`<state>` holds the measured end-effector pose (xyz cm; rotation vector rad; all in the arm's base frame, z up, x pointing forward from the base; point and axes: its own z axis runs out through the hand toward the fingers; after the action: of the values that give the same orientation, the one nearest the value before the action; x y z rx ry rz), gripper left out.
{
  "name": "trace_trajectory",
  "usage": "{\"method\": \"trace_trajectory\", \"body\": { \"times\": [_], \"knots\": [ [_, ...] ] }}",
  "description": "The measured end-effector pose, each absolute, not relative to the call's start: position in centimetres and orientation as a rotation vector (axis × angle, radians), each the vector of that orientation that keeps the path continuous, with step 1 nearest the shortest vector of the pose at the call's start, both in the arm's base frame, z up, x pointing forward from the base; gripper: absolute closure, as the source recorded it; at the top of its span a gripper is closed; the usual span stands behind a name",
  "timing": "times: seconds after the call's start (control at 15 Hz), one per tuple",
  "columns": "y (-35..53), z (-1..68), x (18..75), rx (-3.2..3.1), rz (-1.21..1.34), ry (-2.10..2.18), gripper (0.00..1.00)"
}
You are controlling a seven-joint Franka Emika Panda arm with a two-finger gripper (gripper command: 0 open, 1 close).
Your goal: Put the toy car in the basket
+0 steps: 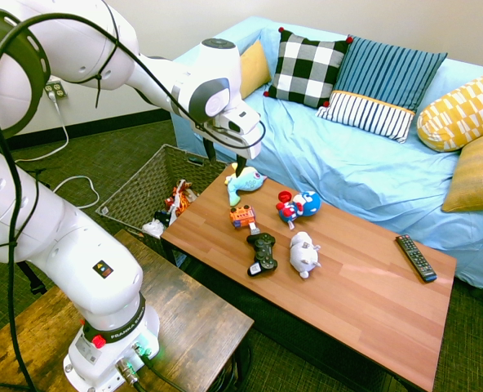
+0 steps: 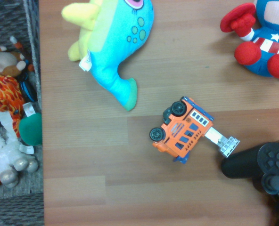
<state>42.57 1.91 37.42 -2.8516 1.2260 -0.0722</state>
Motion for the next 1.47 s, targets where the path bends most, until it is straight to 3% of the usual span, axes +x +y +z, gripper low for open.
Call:
{"method": "trace_trajectory", "body": {
  "times": [0.33, 0.8, 1.47],
  "knots": [
    [4.5, 34.7, 44.7, -2.616, -0.119, 1.442, 0.0],
    [1.1, 23.5, 48.6, -2.328, 0.194, 1.828, 0.0],
    [-2.3, 13.6, 51.0, -2.316, 0.313, 1.849, 0.0]
  ]
}}
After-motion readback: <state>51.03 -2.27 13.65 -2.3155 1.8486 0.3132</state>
